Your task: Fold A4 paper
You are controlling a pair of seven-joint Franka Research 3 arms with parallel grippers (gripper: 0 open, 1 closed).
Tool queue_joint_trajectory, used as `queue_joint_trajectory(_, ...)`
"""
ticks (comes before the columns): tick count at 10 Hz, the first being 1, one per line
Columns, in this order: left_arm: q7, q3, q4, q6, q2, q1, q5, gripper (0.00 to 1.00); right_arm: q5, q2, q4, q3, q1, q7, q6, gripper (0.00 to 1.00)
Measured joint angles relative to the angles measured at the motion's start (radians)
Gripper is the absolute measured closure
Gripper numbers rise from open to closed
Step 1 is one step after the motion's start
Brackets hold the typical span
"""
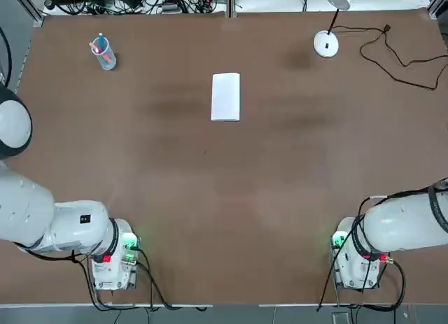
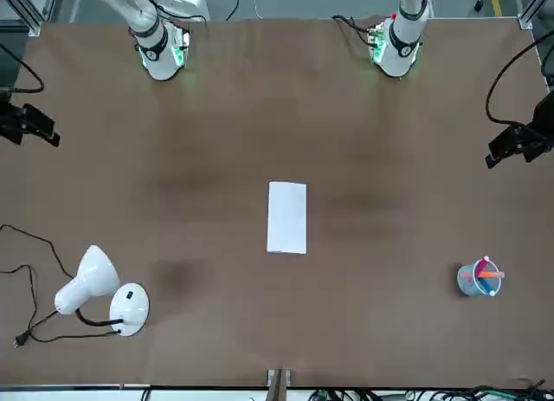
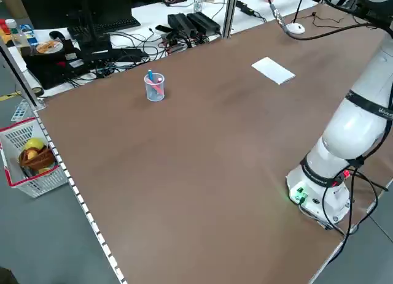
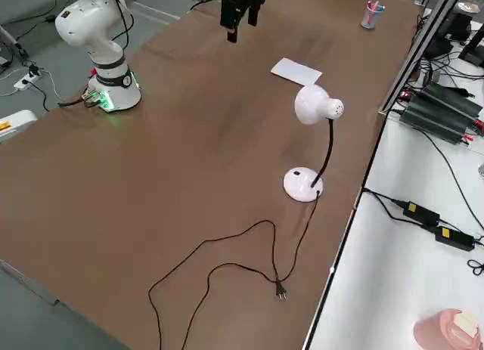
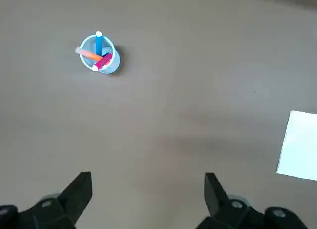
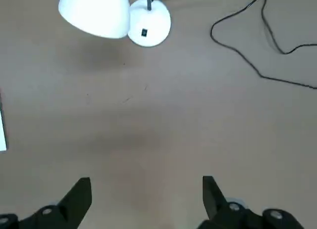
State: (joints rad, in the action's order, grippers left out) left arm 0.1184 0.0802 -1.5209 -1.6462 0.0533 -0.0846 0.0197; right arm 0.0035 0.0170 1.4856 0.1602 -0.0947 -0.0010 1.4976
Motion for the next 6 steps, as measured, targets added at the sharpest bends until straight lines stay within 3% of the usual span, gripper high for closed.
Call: queue_joint_trajectory(6, 0.0, 0.0, 0.0, 0.0, 0.0, 0.0, 0.0, 0.0, -0.018, -0.001, -0.007, -0.008, -0.009, 0.0, 0.024, 0.01)
